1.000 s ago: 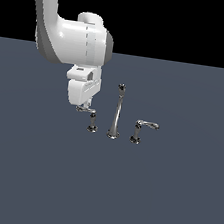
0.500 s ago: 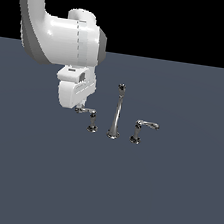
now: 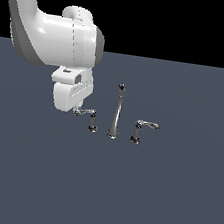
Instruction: Turn on the faucet by rotating a designated handle.
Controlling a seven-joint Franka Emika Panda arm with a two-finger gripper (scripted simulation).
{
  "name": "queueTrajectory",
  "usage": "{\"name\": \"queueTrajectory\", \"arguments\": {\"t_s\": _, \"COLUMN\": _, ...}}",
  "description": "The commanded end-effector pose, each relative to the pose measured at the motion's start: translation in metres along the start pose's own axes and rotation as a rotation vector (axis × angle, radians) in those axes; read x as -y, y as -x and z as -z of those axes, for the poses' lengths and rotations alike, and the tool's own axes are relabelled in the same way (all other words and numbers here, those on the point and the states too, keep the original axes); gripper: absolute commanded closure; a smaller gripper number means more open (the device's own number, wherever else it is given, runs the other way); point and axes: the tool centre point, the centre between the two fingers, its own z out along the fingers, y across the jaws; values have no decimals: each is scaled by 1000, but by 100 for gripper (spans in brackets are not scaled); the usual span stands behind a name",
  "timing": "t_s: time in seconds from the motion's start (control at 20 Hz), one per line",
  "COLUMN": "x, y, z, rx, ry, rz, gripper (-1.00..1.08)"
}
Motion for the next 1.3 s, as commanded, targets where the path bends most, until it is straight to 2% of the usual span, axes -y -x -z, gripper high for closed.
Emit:
{"name": "queueTrajectory", "arguments": {"t_s": 0.0, "x": -11, "y": -8, "z": 0, "rx": -8, "ry": 8, "rz": -8, "gripper": 108}}
{"name": "queueTrajectory", "arguments": {"t_s": 0.35, "x": -34, "y": -13, "z": 1, "rx": -9, "ry": 12, "rz": -9, "gripper": 108}}
{"name": "queueTrajectory", "arguments": {"t_s": 0.45, "x": -32, "y": -7, "z": 0, "rx": -5, "ry": 11, "rz": 22, "gripper": 108}}
{"name": "queueTrajectory", "arguments": {"t_s": 1.1, "x": -55, "y": -56, "z": 1, "rx": -9, "ry": 13, "rz": -9, "gripper": 108}}
{"name": "queueTrajectory", "arguments": {"t_s": 1.15, "x": -55, "y": -56, "z": 1, "rx": -9, "ry": 13, "rz": -9, "gripper": 108}}
{"name": "queueTrajectory", "arguments": {"t_s": 1.2, "x": -59, "y": -33, "z": 1, "rx": 0, "ry": 12, "rz": 30, "gripper": 108}}
{"name": "queueTrajectory", "arguments": {"t_s": 1.25, "x": -57, "y": -39, "z": 1, "rx": -1, "ry": 12, "rz": 26, "gripper": 108}}
